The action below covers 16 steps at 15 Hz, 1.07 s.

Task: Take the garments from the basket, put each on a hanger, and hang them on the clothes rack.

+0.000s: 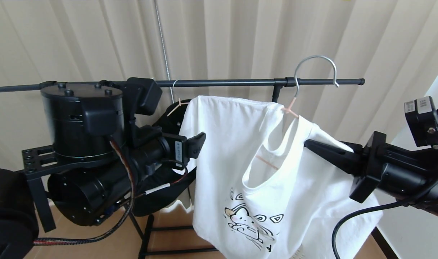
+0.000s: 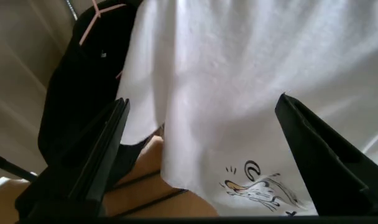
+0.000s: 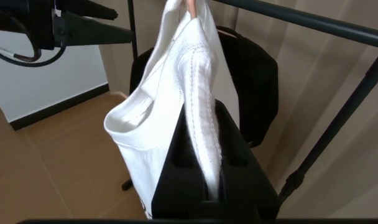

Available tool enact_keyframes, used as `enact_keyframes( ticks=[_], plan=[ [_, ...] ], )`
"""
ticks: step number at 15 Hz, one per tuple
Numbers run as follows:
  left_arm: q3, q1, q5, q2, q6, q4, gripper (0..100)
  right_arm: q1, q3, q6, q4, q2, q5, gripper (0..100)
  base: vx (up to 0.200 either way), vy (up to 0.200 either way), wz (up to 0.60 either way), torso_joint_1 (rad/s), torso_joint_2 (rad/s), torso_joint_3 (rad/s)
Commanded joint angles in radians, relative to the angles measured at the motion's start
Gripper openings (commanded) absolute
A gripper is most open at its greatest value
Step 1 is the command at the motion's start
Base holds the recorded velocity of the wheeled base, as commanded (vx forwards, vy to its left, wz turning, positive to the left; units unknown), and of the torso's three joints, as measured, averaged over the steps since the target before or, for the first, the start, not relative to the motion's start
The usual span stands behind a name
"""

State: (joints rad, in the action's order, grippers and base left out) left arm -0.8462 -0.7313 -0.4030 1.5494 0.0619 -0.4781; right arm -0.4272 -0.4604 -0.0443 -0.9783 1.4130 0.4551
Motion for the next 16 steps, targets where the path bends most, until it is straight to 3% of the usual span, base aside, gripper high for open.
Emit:
enact_keyframes(
  ticks=[1,4,6,11,15,16],
  plan=[
    [0.039,0.075,0.073,-0.041,0.001,-0.001,100,0.100,0.017,0.001,-0.002,-0.012,0.114,0,0.000,0.000,0.00,0.000,0.00,0.000],
    [0.056,0.151,0.200,-0.043,0.001,-0.001,100,0.157,0.028,0.003,-0.003,-0.029,0.211,0,0.000,0.000,0.00,0.000,0.00,0.000],
    [0.070,0.170,0.239,-0.037,0.004,-0.001,100,0.177,0.037,0.003,-0.003,-0.045,0.269,0,0.000,0.000,0.00,0.000,0.00,0.000],
    [0.075,0.171,0.250,0.018,0.027,-0.039,100,0.193,0.062,0.017,-0.005,-0.075,0.366,0,0.000,0.000,0.00,0.000,0.00,0.000],
    [0.090,0.171,0.248,0.058,0.032,-0.082,100,0.193,0.065,0.017,-0.003,-0.078,0.384,0,0.000,0.000,0.00,0.000,0.00,0.000],
    [0.091,0.171,0.250,0.058,0.038,-0.082,0,0.193,0.065,0.017,-0.003,-0.078,0.384,0,0.000,0.000,0.00,0.000,0.00,0.000]
  ],
)
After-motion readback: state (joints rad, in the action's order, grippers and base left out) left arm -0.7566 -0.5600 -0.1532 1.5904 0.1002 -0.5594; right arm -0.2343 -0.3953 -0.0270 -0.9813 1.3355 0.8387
